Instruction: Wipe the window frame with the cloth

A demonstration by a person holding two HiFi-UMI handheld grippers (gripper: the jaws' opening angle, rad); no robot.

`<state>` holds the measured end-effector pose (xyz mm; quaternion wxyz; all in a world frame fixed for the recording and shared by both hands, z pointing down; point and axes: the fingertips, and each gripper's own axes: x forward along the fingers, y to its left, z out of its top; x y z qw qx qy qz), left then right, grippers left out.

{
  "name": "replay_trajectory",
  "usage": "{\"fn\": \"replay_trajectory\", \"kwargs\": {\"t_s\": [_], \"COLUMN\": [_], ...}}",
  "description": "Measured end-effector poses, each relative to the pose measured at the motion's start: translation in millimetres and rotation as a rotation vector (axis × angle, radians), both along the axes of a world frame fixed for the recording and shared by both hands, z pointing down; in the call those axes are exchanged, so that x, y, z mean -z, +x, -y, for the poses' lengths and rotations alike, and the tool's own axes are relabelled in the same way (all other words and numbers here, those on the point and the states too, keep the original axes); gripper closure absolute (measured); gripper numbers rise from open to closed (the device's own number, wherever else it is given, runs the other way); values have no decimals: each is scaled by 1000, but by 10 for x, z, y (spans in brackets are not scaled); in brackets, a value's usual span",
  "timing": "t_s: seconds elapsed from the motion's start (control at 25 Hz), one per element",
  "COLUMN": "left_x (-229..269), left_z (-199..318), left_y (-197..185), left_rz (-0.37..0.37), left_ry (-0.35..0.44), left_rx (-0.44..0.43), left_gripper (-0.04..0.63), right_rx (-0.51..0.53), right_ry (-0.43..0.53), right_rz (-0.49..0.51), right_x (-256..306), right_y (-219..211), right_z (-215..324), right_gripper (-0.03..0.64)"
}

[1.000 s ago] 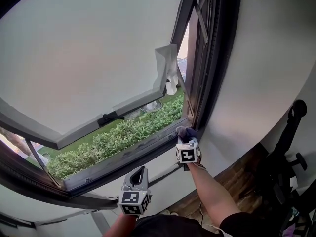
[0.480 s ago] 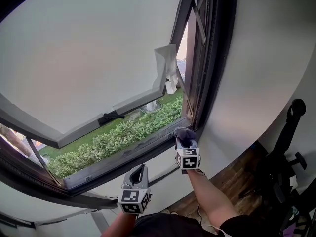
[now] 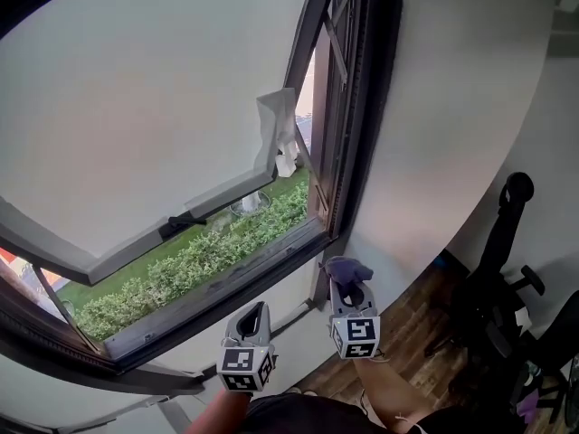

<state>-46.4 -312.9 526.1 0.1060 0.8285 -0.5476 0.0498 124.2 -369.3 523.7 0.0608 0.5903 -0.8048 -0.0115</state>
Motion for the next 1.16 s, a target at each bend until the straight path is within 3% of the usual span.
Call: {"fn": "replay_trajectory", "kwargs": {"t_s": [0.32, 1.16], "left_x": [33, 77], "left_z": [-34, -49], "left_y": [235, 239], "left_rz": [-7, 8], "left_ry": [29, 35], "left_rx": [-74, -115], "left_gripper": [586, 586], "right_rx": [-50, -81], "right_ry": [26, 18], "right_rz": [22, 15], "right_x": [61, 43], "right_y": [160, 166], "right_z": [-549, -631], "right_gripper": [550, 549]}}
